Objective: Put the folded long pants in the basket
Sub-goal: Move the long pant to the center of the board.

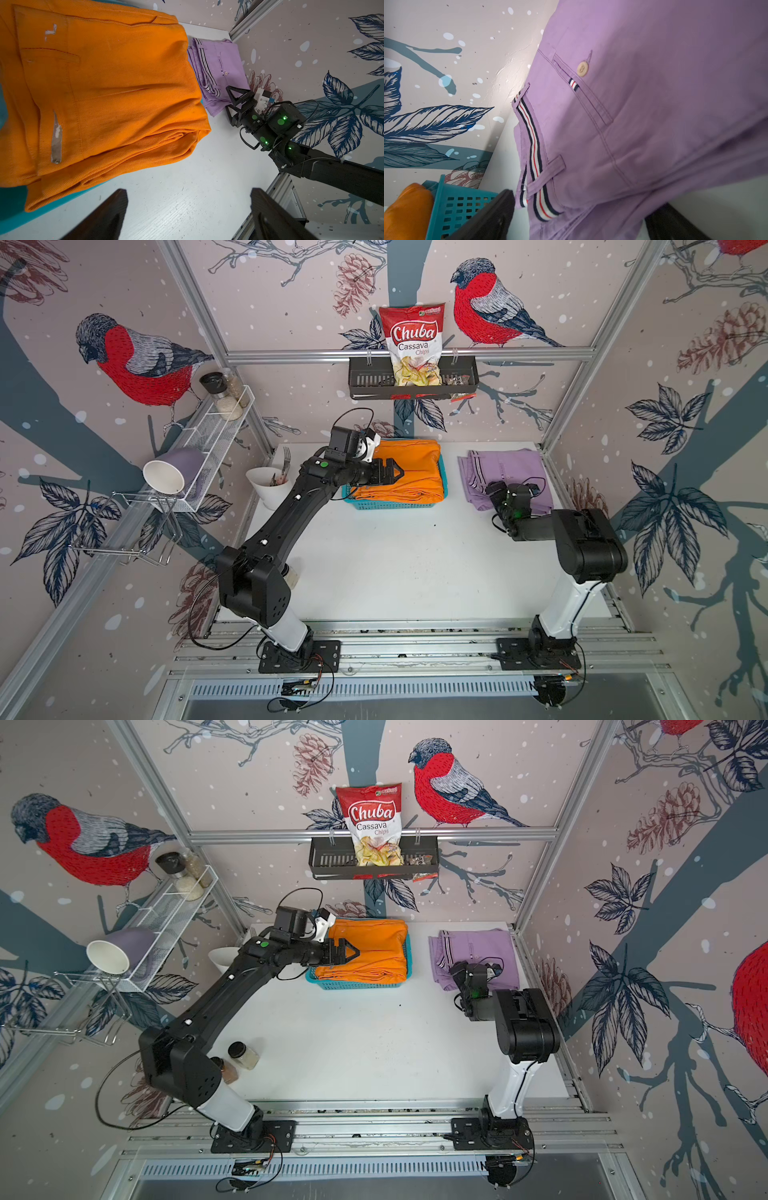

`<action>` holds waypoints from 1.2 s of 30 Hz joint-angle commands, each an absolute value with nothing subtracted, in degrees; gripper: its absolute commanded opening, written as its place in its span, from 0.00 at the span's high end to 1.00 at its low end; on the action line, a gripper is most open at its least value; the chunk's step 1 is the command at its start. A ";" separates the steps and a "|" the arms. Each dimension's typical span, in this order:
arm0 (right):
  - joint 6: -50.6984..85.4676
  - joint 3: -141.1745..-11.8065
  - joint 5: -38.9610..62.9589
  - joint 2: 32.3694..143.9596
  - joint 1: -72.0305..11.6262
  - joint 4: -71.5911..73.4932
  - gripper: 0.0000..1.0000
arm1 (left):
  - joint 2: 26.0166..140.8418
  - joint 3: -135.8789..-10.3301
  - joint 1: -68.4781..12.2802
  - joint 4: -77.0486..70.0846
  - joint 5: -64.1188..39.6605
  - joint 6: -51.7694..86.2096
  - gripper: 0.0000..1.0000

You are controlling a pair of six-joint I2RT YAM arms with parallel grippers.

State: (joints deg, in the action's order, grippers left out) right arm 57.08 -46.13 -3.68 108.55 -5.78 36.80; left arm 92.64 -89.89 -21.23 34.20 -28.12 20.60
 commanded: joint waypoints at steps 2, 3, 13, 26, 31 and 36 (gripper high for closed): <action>57.31 -49.45 -1.14 111.66 -5.98 24.91 0.19 | 92.79 -90.16 -21.45 34.18 -29.08 19.84 0.04; 57.10 -49.72 -0.24 112.20 -5.98 25.74 0.31 | 92.76 -90.15 -21.45 34.20 -29.02 19.88 0.04; 55.53 -50.93 2.22 113.74 -6.29 26.96 1.00 | 93.33 -89.74 -22.21 33.75 -30.47 19.99 0.04; 60.97 -29.39 -11.43 89.07 -14.90 17.39 1.00 | 92.28 -88.08 -29.25 33.30 -28.24 22.70 0.04; 64.63 -21.95 -16.38 75.94 -22.31 9.85 1.00 | 86.63 -75.68 -30.61 22.90 -32.43 36.60 0.05; 66.88 -14.01 -19.45 60.21 -28.64 5.38 1.00 | 75.87 -59.96 -37.88 9.61 -21.42 42.68 0.05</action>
State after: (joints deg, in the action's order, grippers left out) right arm 63.90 -16.78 -15.03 65.91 -26.79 10.13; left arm 78.96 -63.24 -34.65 20.56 -28.08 37.74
